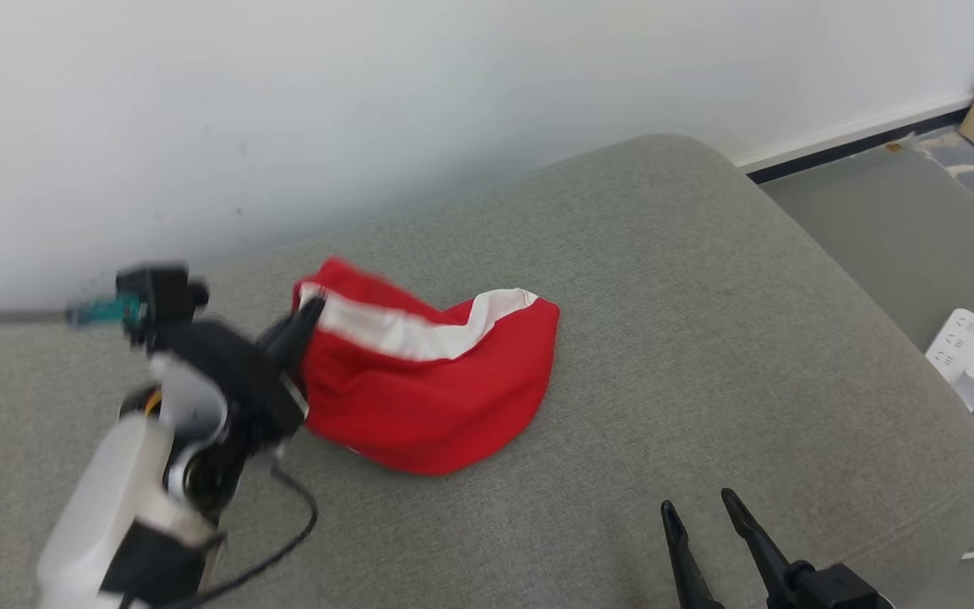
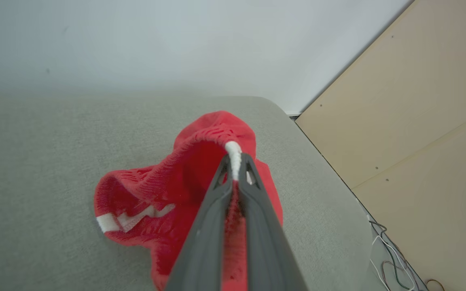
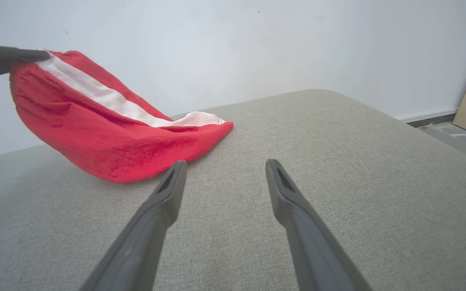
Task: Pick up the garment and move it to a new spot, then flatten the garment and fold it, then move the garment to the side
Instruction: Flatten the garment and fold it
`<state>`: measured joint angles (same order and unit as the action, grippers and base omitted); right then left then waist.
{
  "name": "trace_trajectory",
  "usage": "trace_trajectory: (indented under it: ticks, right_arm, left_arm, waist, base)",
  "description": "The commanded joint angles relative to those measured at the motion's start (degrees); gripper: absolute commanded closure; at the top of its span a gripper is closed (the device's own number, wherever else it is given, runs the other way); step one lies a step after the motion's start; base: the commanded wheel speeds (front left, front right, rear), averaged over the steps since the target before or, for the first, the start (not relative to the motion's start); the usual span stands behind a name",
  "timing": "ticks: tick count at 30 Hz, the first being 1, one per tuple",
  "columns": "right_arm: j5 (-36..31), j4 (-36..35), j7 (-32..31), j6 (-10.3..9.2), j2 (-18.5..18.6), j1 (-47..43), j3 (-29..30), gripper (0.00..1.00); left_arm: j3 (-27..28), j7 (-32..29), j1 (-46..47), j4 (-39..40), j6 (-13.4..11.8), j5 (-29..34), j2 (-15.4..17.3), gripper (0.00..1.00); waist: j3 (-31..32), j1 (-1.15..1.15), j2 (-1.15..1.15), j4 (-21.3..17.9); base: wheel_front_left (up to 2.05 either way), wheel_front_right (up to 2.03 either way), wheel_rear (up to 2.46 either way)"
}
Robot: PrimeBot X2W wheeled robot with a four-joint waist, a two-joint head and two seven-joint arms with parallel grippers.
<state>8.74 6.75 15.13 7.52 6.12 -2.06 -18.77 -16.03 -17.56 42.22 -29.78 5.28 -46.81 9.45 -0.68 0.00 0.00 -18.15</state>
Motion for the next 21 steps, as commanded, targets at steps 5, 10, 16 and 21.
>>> trace_trajectory:
  ticks: [5,10,16,21]
  right_arm:
    - [-0.11,-0.27,0.08,-0.06,0.49,-1.05,0.48,0.00]
    - [-0.17,-0.32,0.08,-0.06,1.33,-2.09,0.78,0.00]
    - [0.10,-0.30,0.08,-0.06,1.94,-1.85,0.49,0.00]
    - [0.32,-0.08,0.08,-0.06,2.12,-1.66,0.22,0.00]
  left_arm:
    - [2.95,1.57,-10.86,3.63,0.18,-3.50,2.26,1.00]
    - [5.82,3.71,-20.41,8.56,-0.47,-5.91,3.95,1.00]
    - [8.27,5.45,-27.67,14.10,-2.43,-6.76,4.77,1.00]
    - [9.33,8.04,-31.67,16.80,-3.80,-5.35,5.50,1.00]
  waist:
    - [0.25,0.00,0.00,1.51]
    - [0.52,0.00,0.00,3.54]
    - [0.98,0.00,0.00,5.60]
    - [1.15,0.00,0.00,6.76]
  base:
    - [0.00,0.00,0.00]
    - [0.00,0.00,0.00]
    - [0.00,0.00,0.00]
    - [0.00,0.00,0.00]
